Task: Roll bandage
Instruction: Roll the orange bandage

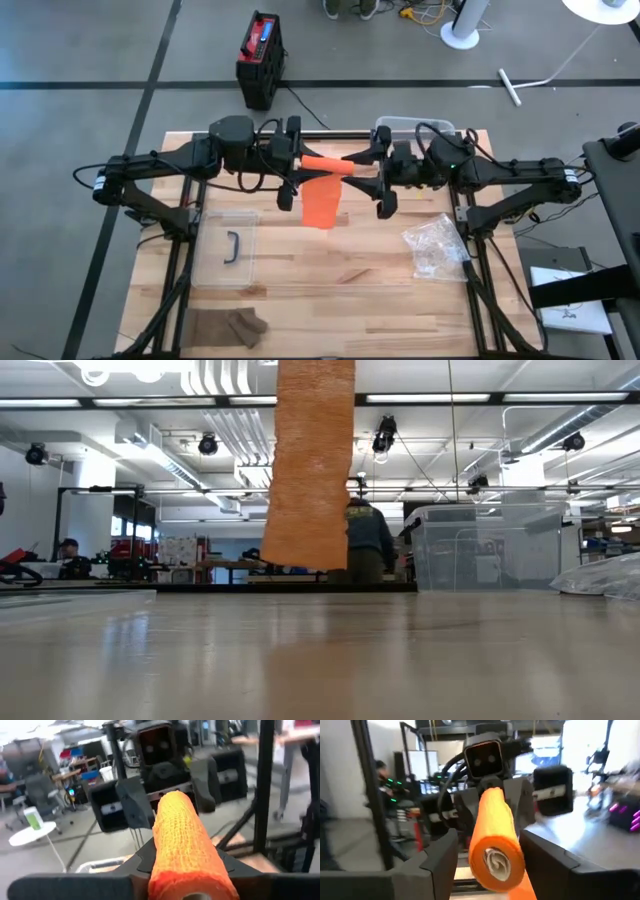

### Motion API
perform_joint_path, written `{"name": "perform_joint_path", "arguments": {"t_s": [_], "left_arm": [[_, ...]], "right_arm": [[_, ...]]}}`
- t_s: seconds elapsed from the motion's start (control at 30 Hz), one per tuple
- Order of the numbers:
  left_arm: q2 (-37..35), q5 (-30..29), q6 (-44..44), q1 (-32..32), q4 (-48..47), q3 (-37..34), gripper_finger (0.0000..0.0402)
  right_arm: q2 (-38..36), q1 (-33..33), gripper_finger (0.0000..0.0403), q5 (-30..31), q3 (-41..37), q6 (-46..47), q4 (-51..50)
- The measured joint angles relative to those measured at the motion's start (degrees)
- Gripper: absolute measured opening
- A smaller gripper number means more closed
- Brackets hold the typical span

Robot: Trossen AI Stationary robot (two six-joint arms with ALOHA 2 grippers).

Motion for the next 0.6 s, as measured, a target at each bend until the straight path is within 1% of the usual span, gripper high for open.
{"name": "perform_joint_path", "arguments": {"t_s": [0.13, 0.33, 0.47, 0.6], "left_arm": [[0.0, 2.5, 10.9, 0.0, -1.7, 0.0, 0.0068], [0.0, 2.6, 25.0, -0.8, -2.4, 0.0, 0.0067], [0.3, 2.5, 29.8, -1.0, -2.4, 0.0, 0.0071], [0.4, 2.3, 31.6, -1.0, -2.8, 0.0, 0.0067]], "right_arm": [[0.0, -0.1, 0.023, -3.0, 0.7, 5.7, 0.1], [0.4, -0.1, 0.0286, -2.9, 1.2, 5.2, -2.1], [2.4, -0.1, 0.0312, -3.0, 2.1, 5.7, -1.9], [4.5, -0.1, 0.0318, -3.0, 3.5, 5.9, -3.5]]}}
